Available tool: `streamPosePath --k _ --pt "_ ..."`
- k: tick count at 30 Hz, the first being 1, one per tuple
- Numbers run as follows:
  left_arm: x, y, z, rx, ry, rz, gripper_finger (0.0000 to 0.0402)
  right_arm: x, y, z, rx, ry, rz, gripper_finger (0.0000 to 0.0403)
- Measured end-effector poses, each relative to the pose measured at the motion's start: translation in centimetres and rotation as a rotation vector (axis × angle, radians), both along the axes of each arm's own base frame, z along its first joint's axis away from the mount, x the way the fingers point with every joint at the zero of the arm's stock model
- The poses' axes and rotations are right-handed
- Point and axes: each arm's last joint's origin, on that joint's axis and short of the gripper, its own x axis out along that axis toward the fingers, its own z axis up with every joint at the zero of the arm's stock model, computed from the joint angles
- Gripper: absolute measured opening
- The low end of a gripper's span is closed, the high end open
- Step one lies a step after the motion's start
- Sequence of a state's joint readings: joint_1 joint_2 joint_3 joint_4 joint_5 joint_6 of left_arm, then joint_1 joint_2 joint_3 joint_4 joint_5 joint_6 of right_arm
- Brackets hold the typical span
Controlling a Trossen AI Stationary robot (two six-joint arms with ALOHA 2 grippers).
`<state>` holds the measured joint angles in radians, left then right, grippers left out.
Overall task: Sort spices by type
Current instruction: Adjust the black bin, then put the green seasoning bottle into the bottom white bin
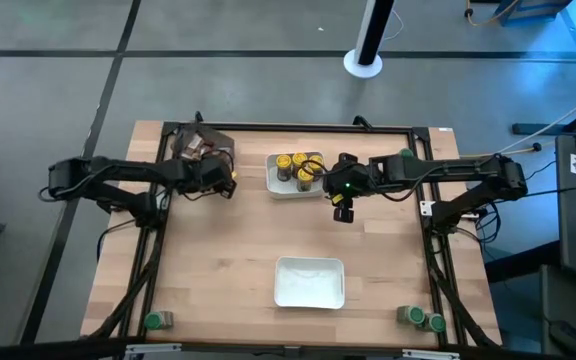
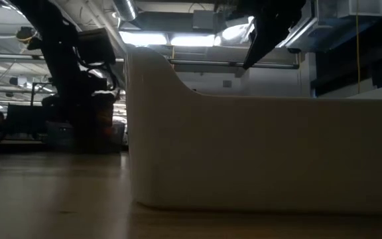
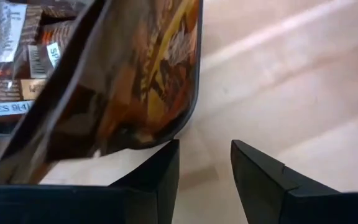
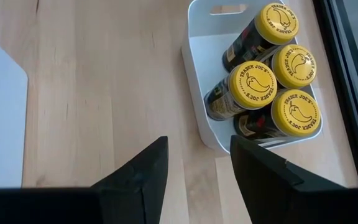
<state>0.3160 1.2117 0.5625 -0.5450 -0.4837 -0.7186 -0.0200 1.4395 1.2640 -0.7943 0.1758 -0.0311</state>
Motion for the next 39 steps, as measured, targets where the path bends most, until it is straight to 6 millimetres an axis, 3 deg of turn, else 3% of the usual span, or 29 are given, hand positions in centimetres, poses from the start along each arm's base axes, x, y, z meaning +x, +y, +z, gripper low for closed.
streamPosePath --k 12,16,22,30,39 --pt "0.4 3.7 -0.5 0.081 0.009 -0.027 0.0137 0.0 0.0 0.0 -0.001 0.000 0.001 0.0172" --pt "0.3 4.0 -0.6 0.074 0.025 -0.032 0.0137 0.0 0.0 0.0 0.000 0.001 0.001 0.0172" --pt "1.8 2.0 0.3 0.053 -0.097 -0.187 0.0137 -0.6 -0.3 0.4 -0.081 0.025 -0.053 0.0172" --pt "4.0 -1.3 1.4 0.119 -0.214 -0.414 0.0137 -2.9 -1.7 2.5 -0.367 0.146 -0.242 0.0172" --pt "5.5 -1.9 2.9 0.249 -0.346 -0.522 0.0137 -6.0 -8.0 2.7 -0.287 0.238 -0.535 0.0172"
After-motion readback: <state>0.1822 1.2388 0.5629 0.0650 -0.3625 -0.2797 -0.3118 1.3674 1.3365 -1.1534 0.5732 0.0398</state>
